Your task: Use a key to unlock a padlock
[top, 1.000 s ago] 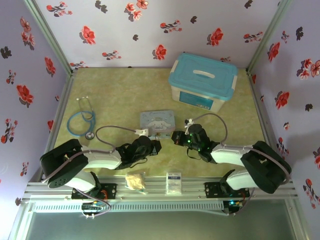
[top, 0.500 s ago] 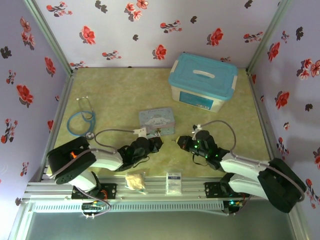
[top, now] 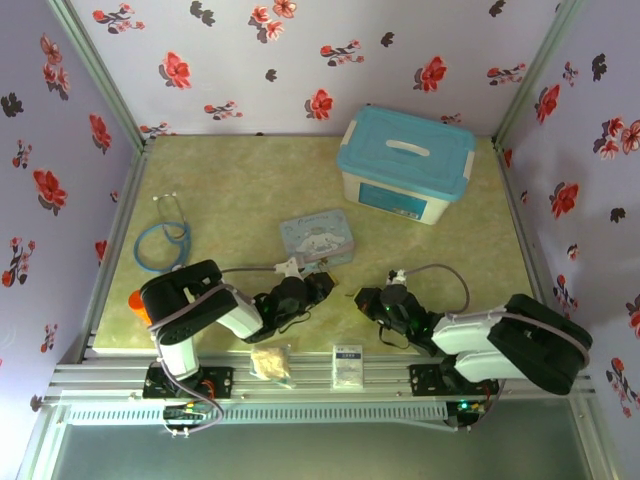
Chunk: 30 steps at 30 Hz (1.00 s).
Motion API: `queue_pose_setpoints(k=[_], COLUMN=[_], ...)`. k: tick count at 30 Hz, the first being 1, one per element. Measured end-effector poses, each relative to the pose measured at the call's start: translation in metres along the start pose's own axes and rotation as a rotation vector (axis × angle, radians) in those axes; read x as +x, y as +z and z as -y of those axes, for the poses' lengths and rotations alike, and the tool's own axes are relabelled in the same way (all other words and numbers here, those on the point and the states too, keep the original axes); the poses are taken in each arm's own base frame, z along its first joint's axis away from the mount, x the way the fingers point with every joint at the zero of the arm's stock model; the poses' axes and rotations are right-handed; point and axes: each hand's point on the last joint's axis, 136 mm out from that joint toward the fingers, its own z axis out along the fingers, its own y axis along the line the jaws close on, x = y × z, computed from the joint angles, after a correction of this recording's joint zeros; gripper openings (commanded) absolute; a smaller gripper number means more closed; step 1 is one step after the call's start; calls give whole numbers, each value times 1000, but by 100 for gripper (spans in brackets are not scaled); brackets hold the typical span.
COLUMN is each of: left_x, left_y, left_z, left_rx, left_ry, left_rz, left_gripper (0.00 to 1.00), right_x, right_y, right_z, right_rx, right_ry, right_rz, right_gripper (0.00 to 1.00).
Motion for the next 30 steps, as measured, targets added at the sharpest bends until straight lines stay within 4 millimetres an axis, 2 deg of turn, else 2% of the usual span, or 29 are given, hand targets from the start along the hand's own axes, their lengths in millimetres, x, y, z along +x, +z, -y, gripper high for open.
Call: queue_pose_setpoints(k=[7,14,20,30], left_x=[-2,-8,-10,-10], left_y=[1,1,4,5], left_z=[5,15,23,32], left_rx=[25,68,86,112], left_ry=[-81,-192,-269,-359], left_rz=[22,78,106,135], left_gripper=[0,0,0,0], right_x=[-12,-16,-20,-32], right_y=[-4,-8,-15,-27], right_z=[-24,-21,-37,-49], right_rx=[-87,-95,-161,-212], right_ry=[45,94,111,126], right_rz=[76,125,201,326], right_gripper=[0,0,0,0])
